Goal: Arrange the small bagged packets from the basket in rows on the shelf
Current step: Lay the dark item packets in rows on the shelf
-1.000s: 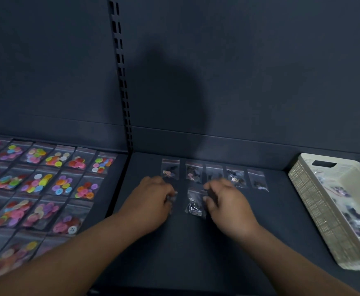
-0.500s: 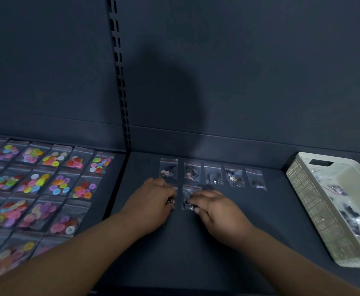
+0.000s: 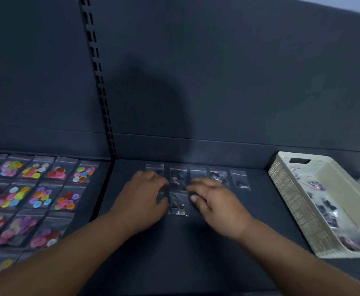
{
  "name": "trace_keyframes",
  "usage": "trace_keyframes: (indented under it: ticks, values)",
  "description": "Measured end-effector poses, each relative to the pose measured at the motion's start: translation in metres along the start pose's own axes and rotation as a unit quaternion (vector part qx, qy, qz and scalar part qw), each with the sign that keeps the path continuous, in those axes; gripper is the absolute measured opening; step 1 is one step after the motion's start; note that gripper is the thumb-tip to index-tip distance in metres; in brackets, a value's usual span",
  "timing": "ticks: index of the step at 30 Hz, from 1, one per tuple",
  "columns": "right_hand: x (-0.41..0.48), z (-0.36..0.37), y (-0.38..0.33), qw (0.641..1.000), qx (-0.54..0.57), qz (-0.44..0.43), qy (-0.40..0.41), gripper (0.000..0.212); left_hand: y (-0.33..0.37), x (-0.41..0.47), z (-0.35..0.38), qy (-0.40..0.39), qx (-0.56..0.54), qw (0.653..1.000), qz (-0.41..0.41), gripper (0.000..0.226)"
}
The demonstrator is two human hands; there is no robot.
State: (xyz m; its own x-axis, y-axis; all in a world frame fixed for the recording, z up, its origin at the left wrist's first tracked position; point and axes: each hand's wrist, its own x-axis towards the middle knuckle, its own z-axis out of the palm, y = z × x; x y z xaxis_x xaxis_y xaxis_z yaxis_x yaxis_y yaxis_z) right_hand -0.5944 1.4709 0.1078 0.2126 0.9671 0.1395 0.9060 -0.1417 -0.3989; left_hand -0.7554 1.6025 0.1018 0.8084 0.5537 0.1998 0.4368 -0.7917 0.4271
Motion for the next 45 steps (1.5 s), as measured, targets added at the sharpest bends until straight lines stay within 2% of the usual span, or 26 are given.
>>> trace_keyframes:
  ticks: [5,10,12,16,19,22,23,25,27,28,34,39,43,45]
  values:
    - [-0.015,-0.061,0.029,0.996,-0.026,0.040,0.079,0.032,0.054,0.032,-0.004,0.034,-0.023,0.998,0.045,0.032]
    - [-0.048,-0.121,0.090,0.985,-0.068,0.100,0.121,0.029,0.126,0.065,0.016,0.007,-0.048,0.996,0.080,0.035]
    - [-0.064,-0.136,0.120,0.981,-0.075,0.159,0.088,0.033,0.156,0.074,0.029,-0.019,-0.060,0.995,0.083,0.037]
    - [-0.093,-0.148,0.179,0.960,-0.088,0.264,-0.037,0.048,0.212,0.086,0.061,-0.106,-0.087,0.989,0.056,0.048]
    - [-0.105,-0.141,0.214,0.952,-0.068,0.273,-0.119,0.063,0.244,0.094,0.086,-0.164,-0.148,0.975,-0.012,0.053]
    - [-0.108,-0.127,0.240,0.946,-0.051,0.270,-0.175,0.078,0.266,0.103,0.108,-0.207,-0.255,0.940,-0.097,0.046]
    - [-0.107,-0.123,0.248,0.944,-0.056,0.269,-0.181,0.077,0.272,0.105,0.115,-0.214,-0.291,0.925,-0.121,0.038]
    - [-0.104,-0.117,0.263,0.956,-0.073,0.240,-0.152,0.053,0.280,0.110,0.123,-0.214,-0.333,0.905,-0.157,0.026]
    - [-0.103,-0.118,0.273,0.970,-0.078,0.202,-0.110,0.025,0.286,0.113,0.130,-0.203,-0.346,0.900,-0.171,0.028]
    - [-0.104,-0.121,0.278,0.974,-0.071,0.190,-0.101,0.019,0.289,0.114,0.132,-0.200,-0.354,0.897,-0.172,0.030]
    - [-0.109,-0.158,0.297,0.980,0.044,0.191,-0.024,0.022,0.309,0.124,0.145,-0.193,-0.367,0.896,-0.156,0.043]
    - [-0.107,-0.205,0.278,0.961,0.211,0.179,0.001,0.007,0.316,0.136,0.127,-0.120,-0.396,0.897,-0.154,0.039]
    - [-0.098,-0.223,0.246,0.938,0.308,0.145,-0.064,0.009,0.310,0.142,0.102,-0.125,-0.489,0.844,-0.180,0.052]
    - [-0.089,-0.220,0.231,0.921,0.352,0.129,-0.106,0.012,0.303,0.140,0.090,-0.150,-0.527,0.814,-0.191,0.039]
